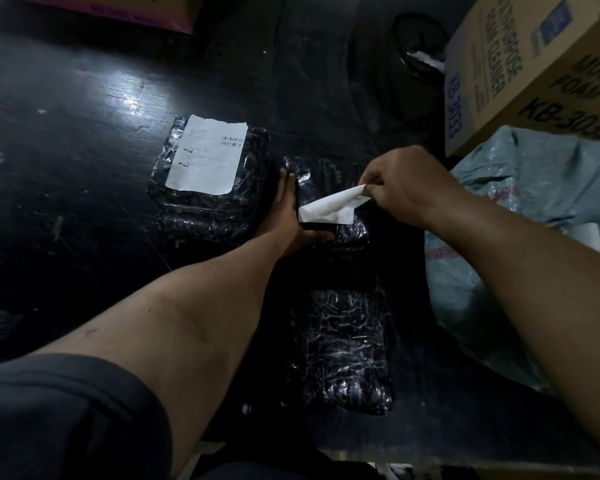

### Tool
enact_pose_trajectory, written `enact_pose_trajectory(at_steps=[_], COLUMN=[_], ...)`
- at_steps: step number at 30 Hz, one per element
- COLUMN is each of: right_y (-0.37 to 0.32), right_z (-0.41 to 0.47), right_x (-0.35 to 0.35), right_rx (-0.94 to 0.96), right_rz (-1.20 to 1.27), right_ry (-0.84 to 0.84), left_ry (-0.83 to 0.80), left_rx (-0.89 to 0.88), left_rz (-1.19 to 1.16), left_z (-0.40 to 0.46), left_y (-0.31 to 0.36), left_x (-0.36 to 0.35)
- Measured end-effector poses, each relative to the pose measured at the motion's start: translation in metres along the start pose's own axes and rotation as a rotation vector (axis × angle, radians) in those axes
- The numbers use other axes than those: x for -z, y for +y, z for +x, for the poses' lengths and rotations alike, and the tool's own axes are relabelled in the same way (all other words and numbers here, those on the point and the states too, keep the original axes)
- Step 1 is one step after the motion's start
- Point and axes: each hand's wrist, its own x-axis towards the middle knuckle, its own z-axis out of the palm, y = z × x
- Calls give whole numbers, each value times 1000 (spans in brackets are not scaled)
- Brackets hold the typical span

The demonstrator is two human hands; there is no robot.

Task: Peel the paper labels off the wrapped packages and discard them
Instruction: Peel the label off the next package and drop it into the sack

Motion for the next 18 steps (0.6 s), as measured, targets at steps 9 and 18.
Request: enact_pose_trajectory(at_steps=[9,18], right_y=[1,6], right_z=[-3,-5], right_x=[2,4], right_rx=[28,4], right_rz=[-15,-9], right_ry=[32,55], left_ry=[-6,3], left_rx=[0,-11], left_rz=[-15,-26], left_z=[-2,-2], left_y=[3,2], left_x=[2,1])
